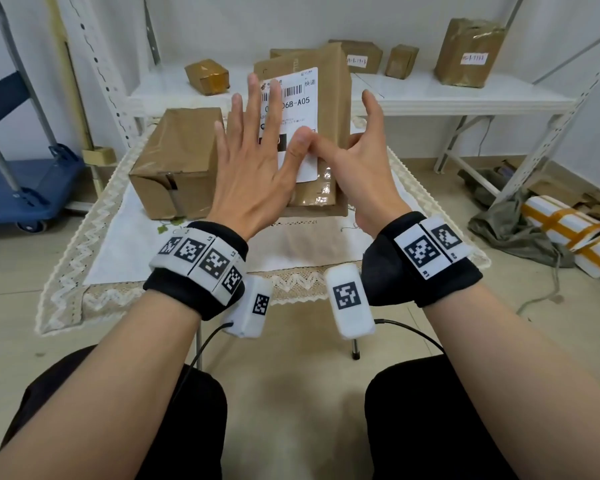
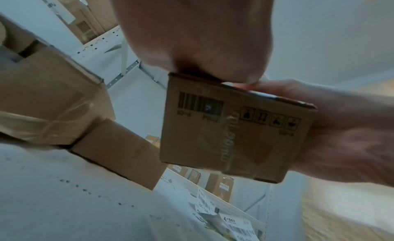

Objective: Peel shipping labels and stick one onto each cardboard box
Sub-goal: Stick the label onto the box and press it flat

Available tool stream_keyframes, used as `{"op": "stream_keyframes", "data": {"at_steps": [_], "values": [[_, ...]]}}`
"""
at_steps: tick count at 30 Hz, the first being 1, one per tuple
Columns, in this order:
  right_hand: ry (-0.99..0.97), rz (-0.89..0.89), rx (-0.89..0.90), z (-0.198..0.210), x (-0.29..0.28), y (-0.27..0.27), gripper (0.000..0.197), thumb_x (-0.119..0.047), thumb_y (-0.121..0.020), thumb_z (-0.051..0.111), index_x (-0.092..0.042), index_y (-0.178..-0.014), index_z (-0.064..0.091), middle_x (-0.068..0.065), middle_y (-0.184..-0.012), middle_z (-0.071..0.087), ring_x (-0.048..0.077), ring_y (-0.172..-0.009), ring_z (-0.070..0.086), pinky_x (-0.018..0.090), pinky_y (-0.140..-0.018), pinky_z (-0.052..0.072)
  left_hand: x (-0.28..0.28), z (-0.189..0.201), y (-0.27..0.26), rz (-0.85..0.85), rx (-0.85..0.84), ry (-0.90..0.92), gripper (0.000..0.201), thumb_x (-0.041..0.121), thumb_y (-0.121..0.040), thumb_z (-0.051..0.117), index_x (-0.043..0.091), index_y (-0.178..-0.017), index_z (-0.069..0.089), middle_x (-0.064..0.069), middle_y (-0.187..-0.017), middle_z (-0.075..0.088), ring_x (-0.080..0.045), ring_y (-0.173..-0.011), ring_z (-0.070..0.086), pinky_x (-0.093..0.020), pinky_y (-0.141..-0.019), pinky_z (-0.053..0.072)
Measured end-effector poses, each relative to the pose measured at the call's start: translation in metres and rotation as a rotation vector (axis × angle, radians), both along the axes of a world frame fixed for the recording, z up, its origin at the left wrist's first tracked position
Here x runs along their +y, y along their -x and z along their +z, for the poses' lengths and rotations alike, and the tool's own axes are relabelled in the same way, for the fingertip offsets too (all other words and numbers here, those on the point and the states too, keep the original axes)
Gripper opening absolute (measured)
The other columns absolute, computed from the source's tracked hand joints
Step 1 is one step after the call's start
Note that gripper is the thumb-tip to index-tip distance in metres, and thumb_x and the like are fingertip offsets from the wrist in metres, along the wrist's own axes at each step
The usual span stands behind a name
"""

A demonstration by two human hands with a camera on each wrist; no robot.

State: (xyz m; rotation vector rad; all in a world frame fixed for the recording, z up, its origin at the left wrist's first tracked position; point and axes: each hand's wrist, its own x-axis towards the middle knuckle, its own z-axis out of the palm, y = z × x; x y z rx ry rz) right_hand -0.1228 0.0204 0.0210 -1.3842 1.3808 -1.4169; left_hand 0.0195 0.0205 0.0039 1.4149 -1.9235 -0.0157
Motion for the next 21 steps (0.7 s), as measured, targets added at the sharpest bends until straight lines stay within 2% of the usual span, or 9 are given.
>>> {"op": "stream_keyframes", "data": {"at_steps": [3, 9, 12, 17, 21], "values": [[-0.009, -0.003, -0.01, 0.001, -0.001, 0.004, 0.119, -0.065, -0.05, 0.088, -0.057, -0.145, 0.018, 0.008, -0.139, 0.055, 0.026, -0.123, 0.062, 0.049, -0.103, 0.051, -0.005, 0.0, -0.007, 0.035, 0.049, -0.02, 0.081, 0.069, -0.096, 0.004, 0.026, -0.163, -0.009, 0.0, -0.171, -0.017, -0.024, -0.157, -0.015, -0.054, -0.125, -0.011], [-0.008, -0.017, -0.022, 0.006, -0.003, 0.014, 0.119, -0.06, -0.054, 0.085, -0.05, -0.152, 0.018, 0.012, -0.144, 0.048, 0.028, -0.125, 0.06, 0.05, -0.101, 0.053, -0.006, -0.003, -0.01, 0.073, 0.113, -0.039, 0.077, 0.065, -0.101, 0.009, 0.023, -0.162, -0.012, -0.002, -0.17, -0.02, -0.027, -0.157, -0.015, -0.053, -0.124, -0.012], [-0.022, -0.011, 0.011, 0.005, -0.002, 0.014, 0.121, -0.061, -0.052, 0.084, -0.049, -0.152, 0.016, 0.01, -0.143, 0.05, 0.028, -0.121, 0.063, 0.048, -0.097, 0.056, -0.003, 0.0, -0.005, 0.042, 0.127, 0.024, 0.077, 0.064, -0.102, 0.011, 0.022, -0.163, -0.01, -0.002, -0.17, -0.018, -0.025, -0.157, -0.014, -0.051, -0.123, -0.013], [0.013, 0.053, 0.091, 0.001, 0.006, 0.003, 0.119, -0.072, -0.054, 0.076, -0.045, -0.154, 0.016, 0.01, -0.137, 0.052, 0.026, -0.119, 0.063, 0.047, -0.1, 0.054, 0.006, 0.002, 0.007, -0.038, 0.08, 0.087, 0.085, 0.072, -0.096, 0.004, 0.021, -0.163, -0.005, -0.004, -0.171, -0.014, -0.025, -0.157, -0.014, -0.049, -0.123, -0.014], [0.039, 0.071, 0.102, 0.004, 0.009, 0.002, 0.117, -0.066, -0.057, 0.081, -0.049, -0.153, 0.017, 0.009, -0.132, 0.053, 0.025, -0.117, 0.064, 0.047, -0.099, 0.054, 0.003, 0.0, 0.003, 0.002, 0.087, 0.091, 0.074, 0.061, -0.103, 0.012, 0.02, -0.163, -0.004, -0.005, -0.171, -0.013, -0.025, -0.157, -0.014, -0.052, -0.124, -0.012]]}}
